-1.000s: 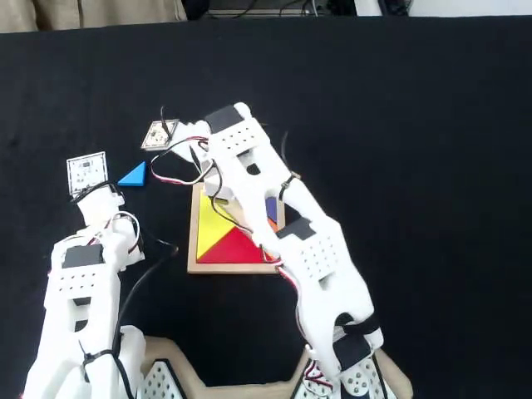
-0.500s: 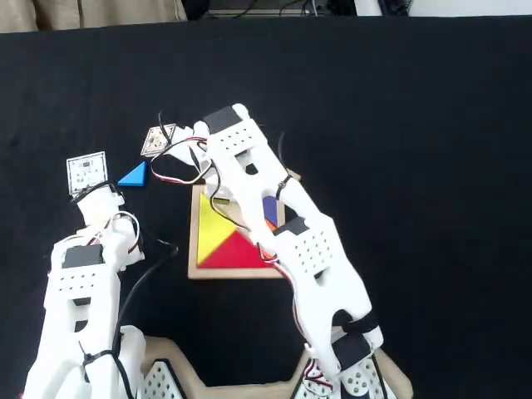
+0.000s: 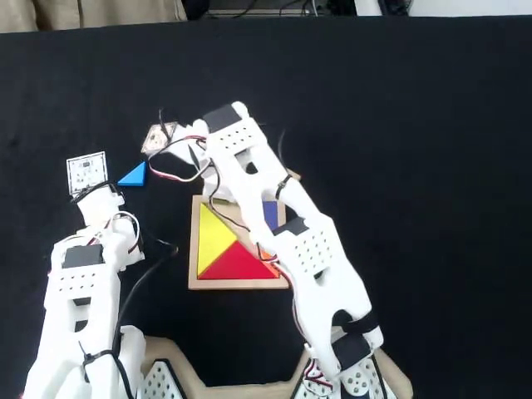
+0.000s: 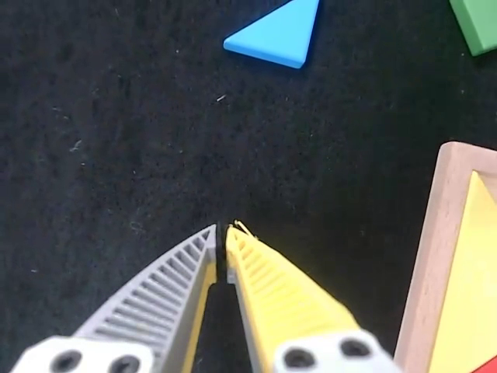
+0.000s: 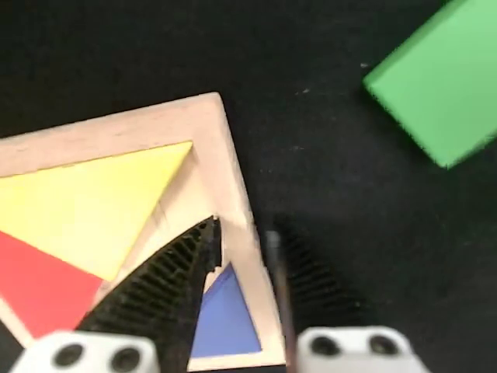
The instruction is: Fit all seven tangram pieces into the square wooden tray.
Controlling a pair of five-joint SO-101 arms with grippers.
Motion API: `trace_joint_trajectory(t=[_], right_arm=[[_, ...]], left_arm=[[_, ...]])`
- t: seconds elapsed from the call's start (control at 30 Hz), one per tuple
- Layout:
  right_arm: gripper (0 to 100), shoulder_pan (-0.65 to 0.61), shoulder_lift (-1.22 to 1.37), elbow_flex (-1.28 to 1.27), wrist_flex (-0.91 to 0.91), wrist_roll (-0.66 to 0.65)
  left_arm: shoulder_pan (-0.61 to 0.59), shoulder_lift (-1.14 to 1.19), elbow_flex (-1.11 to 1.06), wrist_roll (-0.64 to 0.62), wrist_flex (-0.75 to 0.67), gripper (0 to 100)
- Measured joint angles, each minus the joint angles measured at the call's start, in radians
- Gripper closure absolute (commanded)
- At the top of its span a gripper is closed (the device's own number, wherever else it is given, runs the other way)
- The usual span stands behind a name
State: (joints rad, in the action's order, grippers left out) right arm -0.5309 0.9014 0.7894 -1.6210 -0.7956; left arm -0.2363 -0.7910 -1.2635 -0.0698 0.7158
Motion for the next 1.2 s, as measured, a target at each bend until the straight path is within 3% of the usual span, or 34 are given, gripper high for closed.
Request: trace_joint_trajectory(t=[0.1,0.2,0.33,0.53,0.87,1.2], right_arm=[[68.0,0.000,-0.012,0.009,-0.048,0.003],[66.9,0.000,-0.066,0.009,-0.087,0.003],[71.4,0.041,-0.166,0.009,-0.092,0.075],[81.3,0.226,-0.229,-0.012,-0.089,0.183],[83.2,0.321,-0.229,-0.377,0.259,0.270],[83.1,0.324,-0.229,-0.460,0.313,0.272]], left_arm=[[0.000,0.000,0.000,0.000,0.000,97],[0.000,0.000,0.000,0.000,0.000,97],[0.000,0.000,0.000,0.000,0.000,97],[0.000,0.000,0.000,0.000,0.000,97],[0.000,0.000,0.000,0.000,0.000,97],[0.000,0.000,0.000,0.000,0.000,97]])
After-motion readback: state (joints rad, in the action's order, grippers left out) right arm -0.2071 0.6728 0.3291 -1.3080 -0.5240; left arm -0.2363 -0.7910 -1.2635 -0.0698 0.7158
